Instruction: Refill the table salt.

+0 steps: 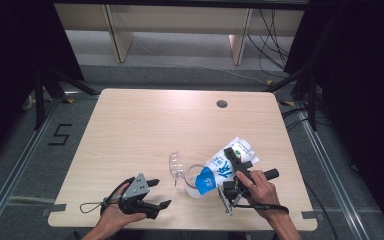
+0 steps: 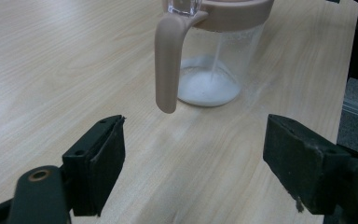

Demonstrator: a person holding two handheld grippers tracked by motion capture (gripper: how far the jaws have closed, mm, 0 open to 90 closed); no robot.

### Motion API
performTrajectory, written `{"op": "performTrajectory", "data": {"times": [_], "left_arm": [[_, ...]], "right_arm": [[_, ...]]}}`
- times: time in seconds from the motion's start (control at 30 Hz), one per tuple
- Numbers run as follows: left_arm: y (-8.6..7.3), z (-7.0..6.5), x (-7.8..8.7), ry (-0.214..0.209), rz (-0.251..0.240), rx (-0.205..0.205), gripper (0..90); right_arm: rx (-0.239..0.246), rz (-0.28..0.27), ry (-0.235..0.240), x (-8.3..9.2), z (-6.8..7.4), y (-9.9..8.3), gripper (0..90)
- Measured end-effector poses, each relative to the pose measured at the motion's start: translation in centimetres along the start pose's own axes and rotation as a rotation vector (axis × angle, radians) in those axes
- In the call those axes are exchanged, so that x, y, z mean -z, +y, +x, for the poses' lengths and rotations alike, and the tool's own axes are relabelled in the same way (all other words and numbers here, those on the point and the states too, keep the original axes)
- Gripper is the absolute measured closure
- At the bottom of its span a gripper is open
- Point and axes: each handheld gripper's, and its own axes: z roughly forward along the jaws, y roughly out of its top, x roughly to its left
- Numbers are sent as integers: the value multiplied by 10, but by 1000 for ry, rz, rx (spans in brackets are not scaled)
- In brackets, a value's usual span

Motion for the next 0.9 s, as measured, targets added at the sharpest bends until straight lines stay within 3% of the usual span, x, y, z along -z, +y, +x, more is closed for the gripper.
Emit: {"op": "performTrajectory", "data": {"times": [0.33,0.37,0.43,0.47,0.57,0.77,0.8,0.83,0.87,0.9], "left_arm": [[0,1,0,-2,-1,-13,206],[1,1,0,-4,-1,-23,206],[0,0,0,0,-1,7,206],[0,0,0,0,-2,8,206],[0,0,0,-1,-3,7,206],[0,0,0,0,-2,7,206],[0,0,0,-1,-2,4,206],[1,1,0,-4,-1,-25,206],[0,0,0,0,-1,6,206],[0,0,0,0,-1,0,206]], "right_arm": [[0,-12,-13,-1,1,0,509],[-46,14,-8,1,4,0,509],[-44,0,-16,0,4,0,510],[-24,-5,-17,0,3,0,510],[-40,8,-6,1,3,1,513],[-20,-11,-21,-1,2,0,513],[-18,-9,-22,0,2,0,513],[-17,-13,-24,-1,2,0,513],[-21,-11,-22,0,2,0,513],[-17,-13,-20,-1,2,0,513]]}}
